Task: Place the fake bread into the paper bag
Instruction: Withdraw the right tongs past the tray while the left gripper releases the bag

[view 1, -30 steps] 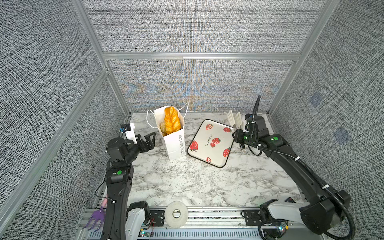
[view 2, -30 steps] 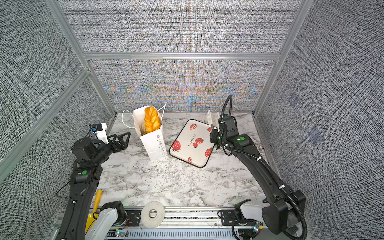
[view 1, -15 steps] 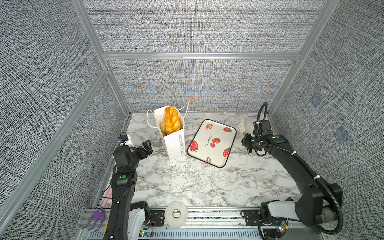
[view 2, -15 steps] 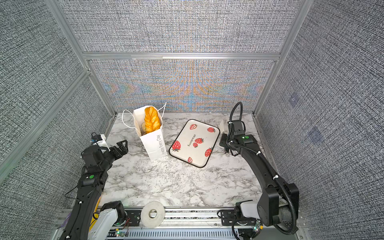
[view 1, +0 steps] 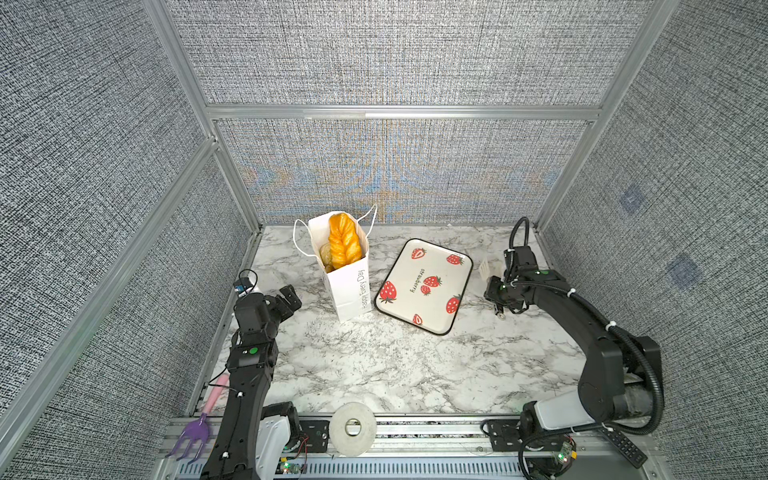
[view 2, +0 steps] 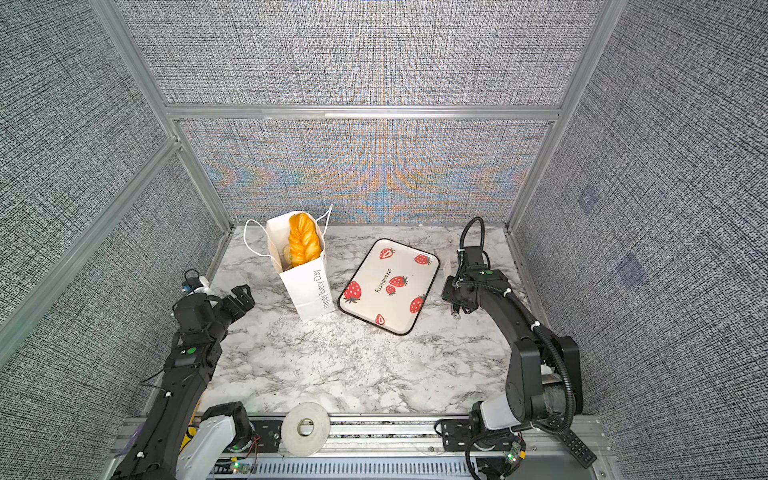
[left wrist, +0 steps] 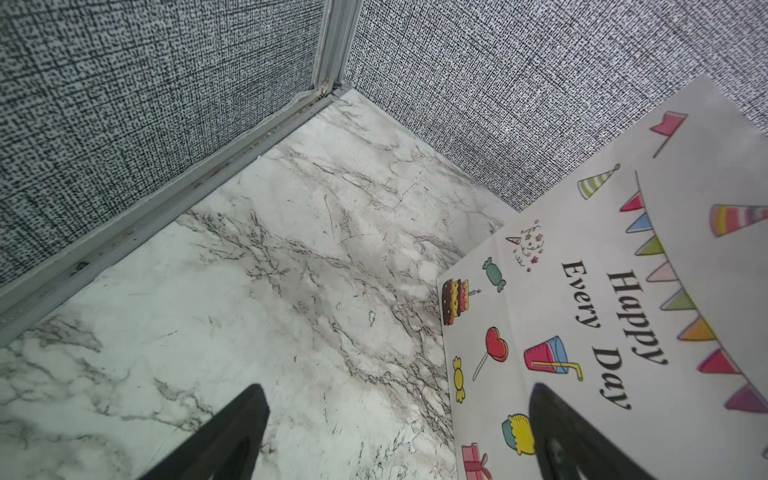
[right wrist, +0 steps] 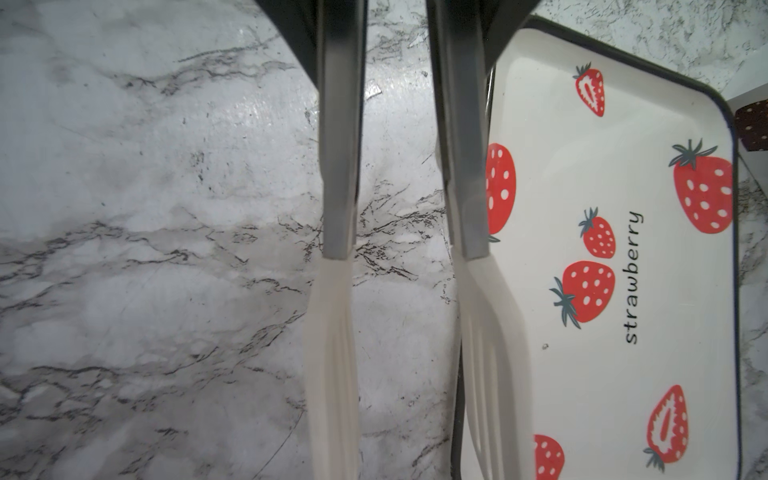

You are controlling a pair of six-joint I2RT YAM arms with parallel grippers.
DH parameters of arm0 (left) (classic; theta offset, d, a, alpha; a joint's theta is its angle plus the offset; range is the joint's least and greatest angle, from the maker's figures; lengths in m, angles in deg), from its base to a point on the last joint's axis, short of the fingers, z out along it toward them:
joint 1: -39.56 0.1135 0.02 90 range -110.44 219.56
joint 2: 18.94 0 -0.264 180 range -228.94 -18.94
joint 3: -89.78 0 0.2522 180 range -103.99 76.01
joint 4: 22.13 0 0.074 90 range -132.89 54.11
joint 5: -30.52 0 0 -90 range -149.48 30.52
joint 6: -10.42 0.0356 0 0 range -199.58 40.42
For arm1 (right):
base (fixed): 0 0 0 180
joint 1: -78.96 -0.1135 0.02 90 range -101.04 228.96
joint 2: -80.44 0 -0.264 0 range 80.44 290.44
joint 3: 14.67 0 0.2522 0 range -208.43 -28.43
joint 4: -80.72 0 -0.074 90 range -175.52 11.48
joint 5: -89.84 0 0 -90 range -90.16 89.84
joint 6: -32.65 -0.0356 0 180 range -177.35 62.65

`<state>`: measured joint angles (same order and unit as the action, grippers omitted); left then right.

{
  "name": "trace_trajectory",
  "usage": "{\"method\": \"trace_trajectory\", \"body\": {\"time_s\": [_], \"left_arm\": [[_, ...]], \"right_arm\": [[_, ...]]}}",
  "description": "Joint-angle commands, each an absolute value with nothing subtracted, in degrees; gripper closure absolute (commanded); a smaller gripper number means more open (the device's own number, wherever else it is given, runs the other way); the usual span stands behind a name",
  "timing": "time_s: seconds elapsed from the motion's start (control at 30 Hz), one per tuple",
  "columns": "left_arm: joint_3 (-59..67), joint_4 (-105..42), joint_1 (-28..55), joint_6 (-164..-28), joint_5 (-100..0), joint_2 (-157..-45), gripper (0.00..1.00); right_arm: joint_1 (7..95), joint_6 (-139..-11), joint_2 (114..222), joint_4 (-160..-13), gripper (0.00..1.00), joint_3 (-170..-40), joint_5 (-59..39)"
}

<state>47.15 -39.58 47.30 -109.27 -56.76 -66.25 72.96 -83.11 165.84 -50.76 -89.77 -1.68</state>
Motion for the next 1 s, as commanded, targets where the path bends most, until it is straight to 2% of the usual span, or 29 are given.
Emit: {"method": "trace_trajectory", "body": {"time_s": [0.0,0.4,0.97], "left_arm": [[48.00,-36.72,47.38,-109.83,-58.23,-65.35,0.01],[52.31,-32.22,47.38,-113.27,-58.56,-65.16,0.01],[55.79,-26.28,47.38,-113.28,-57.20,-65.02,0.01]], "right_arm": [[73.26,-82.60,167.26,-52.91,0.58,-89.60,-2.01],[73.78,-82.84,174.50,-55.50,0.59,-90.18,-0.26],[74.21,-81.80,190.15,-53.52,0.59,-102.03,5.66]]}}
